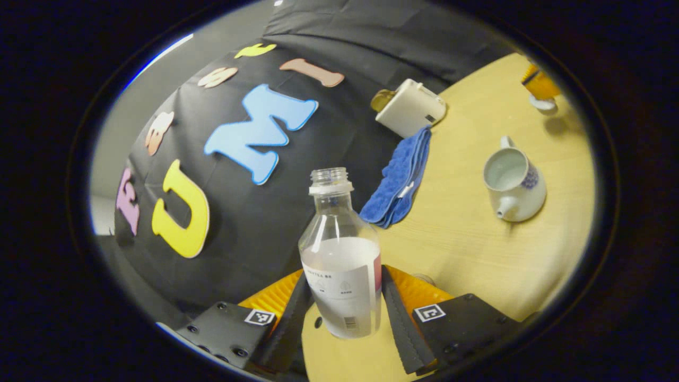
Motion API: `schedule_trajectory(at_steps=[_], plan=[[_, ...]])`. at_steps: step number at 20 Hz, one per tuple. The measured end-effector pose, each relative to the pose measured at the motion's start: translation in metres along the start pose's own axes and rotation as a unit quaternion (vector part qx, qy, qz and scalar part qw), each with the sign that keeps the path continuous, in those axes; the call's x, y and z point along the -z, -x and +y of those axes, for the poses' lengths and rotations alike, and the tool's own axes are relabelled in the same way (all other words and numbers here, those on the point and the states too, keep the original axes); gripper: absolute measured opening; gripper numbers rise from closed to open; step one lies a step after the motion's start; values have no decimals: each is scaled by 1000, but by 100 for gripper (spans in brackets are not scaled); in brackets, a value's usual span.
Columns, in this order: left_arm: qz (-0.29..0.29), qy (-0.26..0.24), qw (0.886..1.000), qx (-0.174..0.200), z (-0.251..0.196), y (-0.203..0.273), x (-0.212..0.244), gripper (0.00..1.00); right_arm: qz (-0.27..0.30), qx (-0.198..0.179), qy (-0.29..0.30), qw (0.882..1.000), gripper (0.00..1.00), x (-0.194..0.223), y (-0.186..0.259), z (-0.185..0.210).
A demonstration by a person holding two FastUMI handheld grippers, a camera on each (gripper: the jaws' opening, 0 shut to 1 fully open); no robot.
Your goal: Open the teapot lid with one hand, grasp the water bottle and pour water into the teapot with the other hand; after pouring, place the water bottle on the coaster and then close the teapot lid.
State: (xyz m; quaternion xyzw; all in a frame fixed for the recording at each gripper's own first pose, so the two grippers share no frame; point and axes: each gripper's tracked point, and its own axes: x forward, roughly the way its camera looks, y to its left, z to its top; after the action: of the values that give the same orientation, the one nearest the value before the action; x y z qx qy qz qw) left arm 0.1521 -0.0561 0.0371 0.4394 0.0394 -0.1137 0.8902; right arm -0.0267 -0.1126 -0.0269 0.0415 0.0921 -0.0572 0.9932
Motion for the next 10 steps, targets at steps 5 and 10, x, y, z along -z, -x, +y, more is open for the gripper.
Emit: schedule_trajectory(at_steps=[5,10], plan=[[2,242,970,31,-1,-15,33,87,1,16,12,1000,6,1,0,-1],[12,407,911,59,-2,-35,63,87,3,20,25,999,6,2,-1,1]])
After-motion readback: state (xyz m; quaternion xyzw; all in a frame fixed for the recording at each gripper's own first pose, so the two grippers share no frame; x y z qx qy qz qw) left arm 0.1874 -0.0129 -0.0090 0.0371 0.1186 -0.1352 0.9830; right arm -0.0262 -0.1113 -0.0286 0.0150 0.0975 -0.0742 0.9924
